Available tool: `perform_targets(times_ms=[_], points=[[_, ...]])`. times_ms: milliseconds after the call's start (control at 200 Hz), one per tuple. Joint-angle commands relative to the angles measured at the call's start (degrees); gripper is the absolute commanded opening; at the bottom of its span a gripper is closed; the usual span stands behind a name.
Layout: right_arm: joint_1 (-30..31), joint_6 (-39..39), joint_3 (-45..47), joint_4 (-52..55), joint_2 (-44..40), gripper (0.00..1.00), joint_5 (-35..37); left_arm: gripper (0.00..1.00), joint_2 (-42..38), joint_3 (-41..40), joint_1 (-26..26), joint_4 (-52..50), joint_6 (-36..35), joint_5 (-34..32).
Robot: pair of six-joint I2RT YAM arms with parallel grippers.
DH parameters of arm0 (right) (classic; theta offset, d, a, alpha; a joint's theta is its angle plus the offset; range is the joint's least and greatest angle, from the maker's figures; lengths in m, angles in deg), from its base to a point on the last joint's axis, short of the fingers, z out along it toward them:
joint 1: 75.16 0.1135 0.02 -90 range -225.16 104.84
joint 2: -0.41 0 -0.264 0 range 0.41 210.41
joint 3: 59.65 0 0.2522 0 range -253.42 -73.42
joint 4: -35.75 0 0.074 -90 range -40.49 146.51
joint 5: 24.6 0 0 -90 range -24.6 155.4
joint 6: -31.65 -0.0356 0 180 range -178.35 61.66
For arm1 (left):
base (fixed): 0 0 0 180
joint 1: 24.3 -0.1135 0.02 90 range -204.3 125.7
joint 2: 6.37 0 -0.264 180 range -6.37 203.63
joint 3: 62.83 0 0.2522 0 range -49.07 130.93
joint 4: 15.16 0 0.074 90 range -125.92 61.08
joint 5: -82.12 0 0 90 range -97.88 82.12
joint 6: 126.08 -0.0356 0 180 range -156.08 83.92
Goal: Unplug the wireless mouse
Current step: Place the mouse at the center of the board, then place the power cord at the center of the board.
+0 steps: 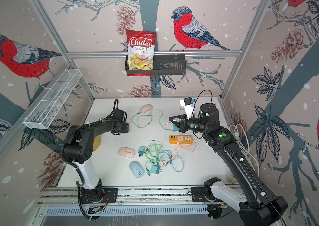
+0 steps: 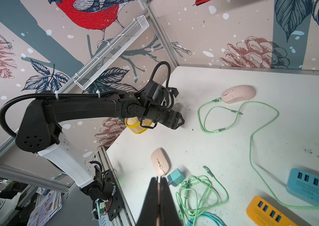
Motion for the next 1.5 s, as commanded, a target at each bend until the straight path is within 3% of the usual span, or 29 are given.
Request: perform_targets(times_ms=[0,190,315,445,616,691,786,866,991,1116,1201,1286,1391,1491], points=[[0.1,0.7,-0.1,-1.1,-0.2,0.0,0.2,0.96,-1.5,-0.7,-0.1,-2.4,-0.4,0.1],[0.1,0.5,-0.3,-1.0,0.2,0.0,0.4,0.96,-4.9,-0.4,-0.1,-3.4,-0.1,0.3],[0.3,0.3,-0.6,-0.6,0.7,0.0,1.1,0.97,-14.6,-1.7,-0.1,-0.6,1.6,3.5],[0.9,0.0,-0.7,-0.8,2.3,0.0,2.2,0.96,-28.6,-6.2,0.2,9.2,-2.1,19.1],[2.4,-0.3,-1.2,-1.7,7.7,0.0,7.0,0.85,-41.2,-14.8,1.1,25.2,-1.4,33.9],[3.3,0.0,-1.4,-2.1,11.2,0.19,9.1,0.83,-44.1,-17.1,1.1,30.3,-0.5,38.4],[3.1,1.0,-3.3,0.3,14.6,0.69,11.2,0.83,-46.0,-17.6,1.1,31.8,-0.9,41.2],[2.8,1.6,-4.7,3.2,13.9,0.77,18.4,0.83,-47.1,-18.0,1.1,32.4,-1.5,42.0],[-2.7,-3.7,-0.6,2.5,9.4,0.8,31.8,0.84,-47.9,-18.7,1.1,32.7,-2.4,43.5],[-14.8,-12.1,3.7,3.1,8.6,0.81,32.0,0.84,-47.2,-19.0,1.2,33.3,-2.0,45.1],[-19.9,-15.5,6.2,1.9,9.8,0.89,30.6,0.83,-45.2,-20.3,1.7,36.6,1.3,46.4],[-20.5,-15.6,7.6,-1.1,12.4,0.92,28.0,0.83,-40.2,-19.5,4.7,39.3,4.0,45.8],[-19.6,-13.2,6.2,0.2,19.6,0.89,30.2,0.79,-30.8,-14.0,12.1,37.6,5.5,42.6],[-19.5,-9.9,4.7,1.9,26.5,0.76,32.4,0.78,-21.5,-10.6,18.5,40.5,6.2,39.8]])
